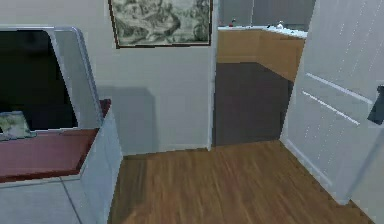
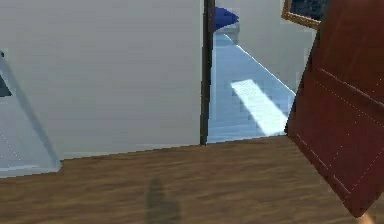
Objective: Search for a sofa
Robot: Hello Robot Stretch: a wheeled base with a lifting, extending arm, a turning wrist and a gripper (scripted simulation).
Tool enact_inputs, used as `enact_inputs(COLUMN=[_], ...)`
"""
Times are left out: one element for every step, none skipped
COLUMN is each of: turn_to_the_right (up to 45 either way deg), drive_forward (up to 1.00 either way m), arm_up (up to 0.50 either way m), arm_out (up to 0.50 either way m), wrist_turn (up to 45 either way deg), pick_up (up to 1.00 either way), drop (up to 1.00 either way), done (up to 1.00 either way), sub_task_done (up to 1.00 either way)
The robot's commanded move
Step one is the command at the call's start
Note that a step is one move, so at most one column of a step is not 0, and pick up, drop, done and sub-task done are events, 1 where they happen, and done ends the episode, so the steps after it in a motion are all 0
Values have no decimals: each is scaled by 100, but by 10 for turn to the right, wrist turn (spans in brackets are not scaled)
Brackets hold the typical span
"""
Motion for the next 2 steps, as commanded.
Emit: enact_inputs(turn_to_the_right=[-450,-120], drive_forward=[0,0], arm_up=[0,0], arm_out=[0,0], wrist_turn=[0,0], pick_up=[0,0], drop=[0,0], done=[0,0], sub_task_done=[0,0])
